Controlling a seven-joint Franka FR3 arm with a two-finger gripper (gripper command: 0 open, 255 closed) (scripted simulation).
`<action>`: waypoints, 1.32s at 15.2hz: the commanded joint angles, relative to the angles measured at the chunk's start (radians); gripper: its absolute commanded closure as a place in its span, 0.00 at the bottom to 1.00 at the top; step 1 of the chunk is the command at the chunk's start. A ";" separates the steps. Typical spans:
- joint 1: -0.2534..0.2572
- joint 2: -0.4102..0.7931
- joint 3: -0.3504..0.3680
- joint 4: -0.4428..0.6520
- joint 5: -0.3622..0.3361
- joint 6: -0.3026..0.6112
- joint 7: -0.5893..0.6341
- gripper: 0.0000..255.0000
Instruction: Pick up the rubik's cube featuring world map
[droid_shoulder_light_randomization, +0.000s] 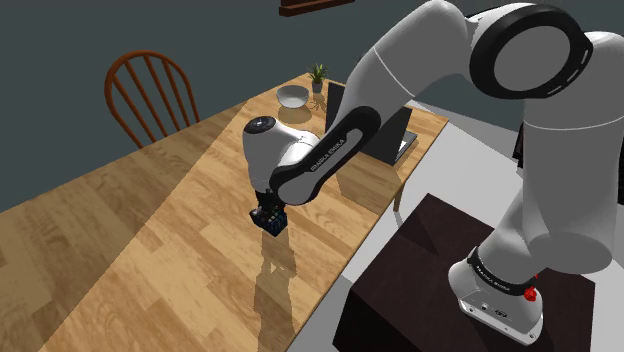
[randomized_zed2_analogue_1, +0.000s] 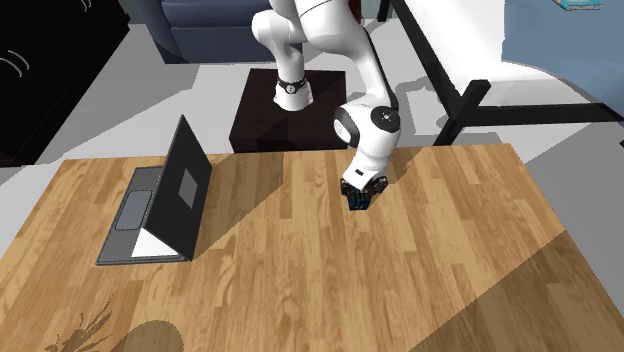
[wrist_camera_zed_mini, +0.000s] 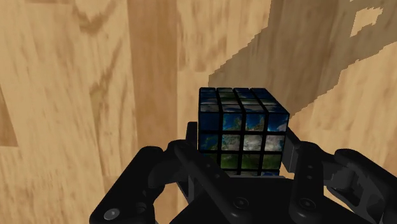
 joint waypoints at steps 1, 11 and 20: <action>0.000 0.001 0.000 0.000 0.000 0.001 0.000 1.00; -0.011 -0.050 0.017 0.000 0.026 -0.049 -0.017 1.00; -0.029 -0.134 0.042 0.015 0.071 -0.143 -0.049 1.00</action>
